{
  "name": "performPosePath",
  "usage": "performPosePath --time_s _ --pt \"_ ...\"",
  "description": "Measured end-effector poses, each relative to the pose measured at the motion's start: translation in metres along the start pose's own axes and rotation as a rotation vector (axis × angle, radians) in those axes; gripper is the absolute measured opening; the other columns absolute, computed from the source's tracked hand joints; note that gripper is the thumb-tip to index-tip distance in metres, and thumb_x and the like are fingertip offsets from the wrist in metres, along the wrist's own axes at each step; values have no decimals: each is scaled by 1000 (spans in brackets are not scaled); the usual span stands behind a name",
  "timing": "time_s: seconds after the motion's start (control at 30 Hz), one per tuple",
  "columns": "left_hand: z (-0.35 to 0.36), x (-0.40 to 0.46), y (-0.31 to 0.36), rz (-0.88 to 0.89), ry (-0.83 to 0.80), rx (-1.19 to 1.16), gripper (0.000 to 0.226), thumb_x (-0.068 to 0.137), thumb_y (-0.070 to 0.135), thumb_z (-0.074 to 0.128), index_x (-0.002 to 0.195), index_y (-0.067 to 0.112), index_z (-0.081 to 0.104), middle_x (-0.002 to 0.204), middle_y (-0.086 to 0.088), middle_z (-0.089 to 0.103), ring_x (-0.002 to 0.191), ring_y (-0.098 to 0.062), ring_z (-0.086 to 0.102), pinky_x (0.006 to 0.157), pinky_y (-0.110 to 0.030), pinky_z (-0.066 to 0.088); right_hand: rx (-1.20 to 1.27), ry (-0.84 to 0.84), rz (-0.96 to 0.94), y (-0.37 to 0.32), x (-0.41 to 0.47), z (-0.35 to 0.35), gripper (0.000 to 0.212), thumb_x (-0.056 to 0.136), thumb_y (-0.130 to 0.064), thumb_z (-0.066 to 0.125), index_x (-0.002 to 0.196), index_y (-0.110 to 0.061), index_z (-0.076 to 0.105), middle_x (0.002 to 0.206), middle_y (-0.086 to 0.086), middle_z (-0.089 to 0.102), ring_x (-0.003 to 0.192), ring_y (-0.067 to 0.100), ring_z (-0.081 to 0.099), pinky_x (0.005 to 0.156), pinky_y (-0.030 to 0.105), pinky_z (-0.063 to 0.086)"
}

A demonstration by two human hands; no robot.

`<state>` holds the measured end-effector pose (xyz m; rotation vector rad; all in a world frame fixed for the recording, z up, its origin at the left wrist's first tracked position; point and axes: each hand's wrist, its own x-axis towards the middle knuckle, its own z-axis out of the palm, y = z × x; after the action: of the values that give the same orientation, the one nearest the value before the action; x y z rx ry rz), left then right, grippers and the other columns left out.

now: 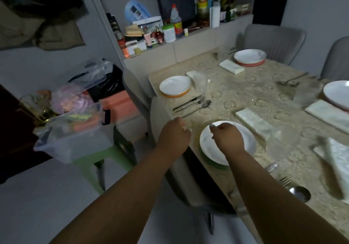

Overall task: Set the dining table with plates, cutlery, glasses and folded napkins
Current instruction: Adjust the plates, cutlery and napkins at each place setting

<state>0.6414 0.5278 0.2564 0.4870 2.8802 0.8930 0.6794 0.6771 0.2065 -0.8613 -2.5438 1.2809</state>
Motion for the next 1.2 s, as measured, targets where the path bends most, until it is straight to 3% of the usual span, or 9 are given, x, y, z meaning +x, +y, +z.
performPosePath --time_s 0.1,0.27,0.4,0.5,0.63,0.77,0.9,1.07,1.2 --pt "10 44 3 55 -77 19 30 94 26 55 118 8 57 116 -9 61 110 -25 56 85 -27 41 26 70 59 -2 25 -3 40 97 -32 46 91 1 67 86 16 70 83 29 63 69 31 39" --pt "35 93 13 115 -259 26 30 93 28 56 116 9 56 113 -7 60 108 -25 56 86 -29 43 21 165 249 20 44 -11 38 95 -39 45 92 -6 65 85 9 71 71 21 58 63 28 39" --pt "56 129 21 194 -383 74 17 91 25 54 100 10 55 97 -2 53 91 -22 54 70 -25 38 -44 237 385 37 50 -16 37 94 -39 45 73 -11 59 80 6 68 79 26 60 68 28 41" --pt "73 152 27 279 -460 122 17 87 23 54 82 7 49 99 -19 61 79 -28 57 49 -25 29 -132 258 460 42 50 -16 34 97 -32 41 72 -13 54 78 4 59 87 27 60 67 25 35" --pt "84 173 26 332 -558 140 28 90 26 54 111 7 53 114 -7 56 99 -23 56 68 -24 37 -104 367 646 42 44 -5 42 98 -38 42 110 -3 62 109 12 65 104 28 59 74 25 34" --pt "94 191 19 388 -656 190 31 89 27 53 109 3 54 110 -12 60 88 -24 56 54 -26 33 -53 445 796 48 34 8 41 96 -36 43 108 -2 63 105 13 67 102 30 60 86 27 41" --pt "110 200 12 445 -727 264 33 90 27 52 110 0 56 109 -15 61 83 -26 55 47 -23 31 -20 477 931 59 20 23 36 96 -30 43 102 -1 63 100 14 67 98 31 61 69 26 37" --pt "131 197 10 445 -671 320 35 90 25 53 117 4 50 122 -16 51 107 -31 54 78 -33 47 17 546 1057 80 3 38 33 96 -28 44 104 -2 61 94 13 63 96 32 61 66 27 37" --pt "139 201 5 369 -581 328 39 90 23 51 124 4 48 131 -17 44 123 -34 42 96 -40 41 66 610 1131 92 4 42 32 97 -29 43 103 -2 59 99 16 66 92 32 62 66 29 37"
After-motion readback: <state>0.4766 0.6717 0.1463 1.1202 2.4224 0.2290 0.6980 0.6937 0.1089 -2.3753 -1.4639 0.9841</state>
